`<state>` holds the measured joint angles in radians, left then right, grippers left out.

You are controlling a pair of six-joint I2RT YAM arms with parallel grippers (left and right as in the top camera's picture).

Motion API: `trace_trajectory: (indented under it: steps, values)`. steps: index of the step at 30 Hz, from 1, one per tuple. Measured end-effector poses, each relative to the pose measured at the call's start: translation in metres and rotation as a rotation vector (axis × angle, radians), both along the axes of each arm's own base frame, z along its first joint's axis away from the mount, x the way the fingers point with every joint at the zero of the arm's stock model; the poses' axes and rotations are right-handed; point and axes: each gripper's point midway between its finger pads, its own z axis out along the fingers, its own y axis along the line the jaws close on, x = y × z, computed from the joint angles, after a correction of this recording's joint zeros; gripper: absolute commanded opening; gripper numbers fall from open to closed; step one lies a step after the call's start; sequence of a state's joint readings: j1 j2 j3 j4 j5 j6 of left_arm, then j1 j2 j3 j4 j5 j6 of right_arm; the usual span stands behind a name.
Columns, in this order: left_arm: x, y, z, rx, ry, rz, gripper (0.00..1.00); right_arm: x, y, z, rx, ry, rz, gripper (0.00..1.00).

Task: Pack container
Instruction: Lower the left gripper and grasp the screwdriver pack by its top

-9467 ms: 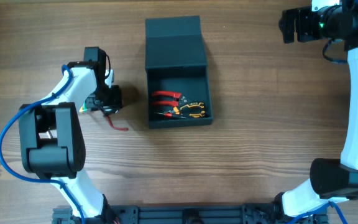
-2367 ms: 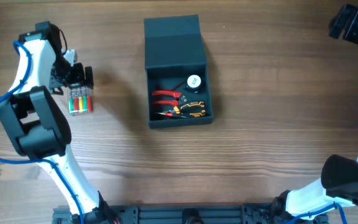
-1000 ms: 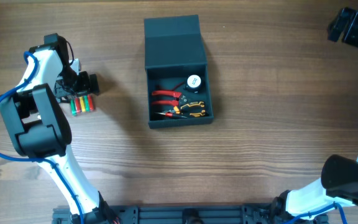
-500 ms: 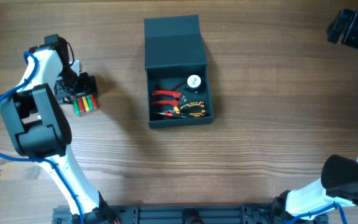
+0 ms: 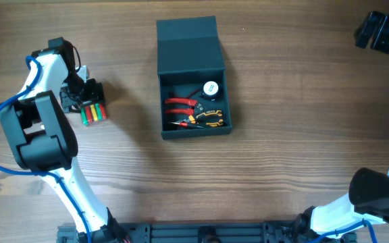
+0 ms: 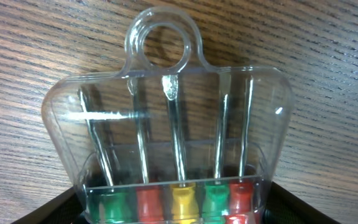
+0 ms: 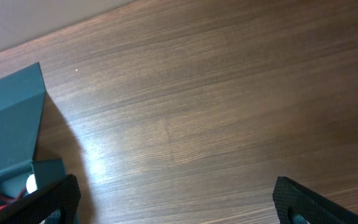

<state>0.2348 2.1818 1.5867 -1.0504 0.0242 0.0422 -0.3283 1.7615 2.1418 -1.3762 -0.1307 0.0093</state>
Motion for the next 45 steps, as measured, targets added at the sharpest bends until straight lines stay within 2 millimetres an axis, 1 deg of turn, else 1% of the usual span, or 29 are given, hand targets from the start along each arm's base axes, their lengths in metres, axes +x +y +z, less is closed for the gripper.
trace_trajectory:
  steps: [3,4,7,9,10,15,18,22,23,27,30,35,36,41,44,45]
  values:
    - [0.0,0.0,0.0,-0.002,0.0,0.003,0.63,0.0,0.0,0.0,0.0,0.0,0.0,1.0]
    - [0.0,-0.001,0.0,-0.004,0.001,0.003,0.58,0.0,0.0,0.0,0.0,0.0,0.0,1.0]
    - [-0.001,-0.001,0.002,-0.004,0.001,0.003,0.53,0.0,0.0,0.0,0.0,0.0,0.0,1.0]
    - [-0.001,-0.001,0.002,-0.005,0.001,0.004,0.45,0.0,0.0,0.0,0.0,0.0,0.0,1.0]
    - [-0.001,-0.001,0.002,-0.005,0.001,0.004,0.43,0.0,0.0,0.0,0.0,0.0,0.0,1.0]
    - [-0.001,-0.002,0.003,-0.011,0.0,0.006,0.41,0.0,0.0,0.0,0.0,0.0,0.0,1.0]
    - [-0.001,-0.002,0.003,-0.011,0.0,0.006,0.37,0.0,0.0,0.0,0.0,0.0,0.0,1.0]
    - [-0.001,-0.002,0.003,-0.011,0.0,0.006,0.35,0.0,0.0,0.0,0.0,0.0,0.0,1.0]
    - [-0.001,-0.002,0.003,-0.011,0.0,0.006,0.33,0.0,0.0,0.0,0.0,0.0,0.0,1.0]
    - [-0.002,-0.002,0.003,-0.012,0.003,0.006,0.31,0.0,0.0,0.0,0.0,0.0,0.0,1.0]
    - [-0.002,-0.002,0.004,-0.012,0.004,0.006,0.26,0.0,0.0,0.0,0.0,0.0,0.0,1.0]
    - [-0.002,-0.005,0.005,-0.024,0.005,0.007,0.22,0.0,0.0,0.0,0.0,0.0,0.0,1.0]
    - [-0.002,-0.005,0.006,-0.028,0.002,0.007,0.22,0.0,0.0,0.0,0.0,0.0,0.0,1.0]
    - [0.0,-0.01,0.016,-0.042,-0.021,0.005,0.07,0.0,0.0,0.0,0.0,0.0,0.0,1.0]
    - [0.005,-0.015,0.038,-0.034,-0.071,0.003,0.06,0.0,0.0,0.0,0.0,0.0,0.0,1.0]
    - [0.008,-0.019,0.051,-0.029,-0.103,-0.003,0.05,0.0,0.0,0.0,0.0,0.0,0.0,1.0]
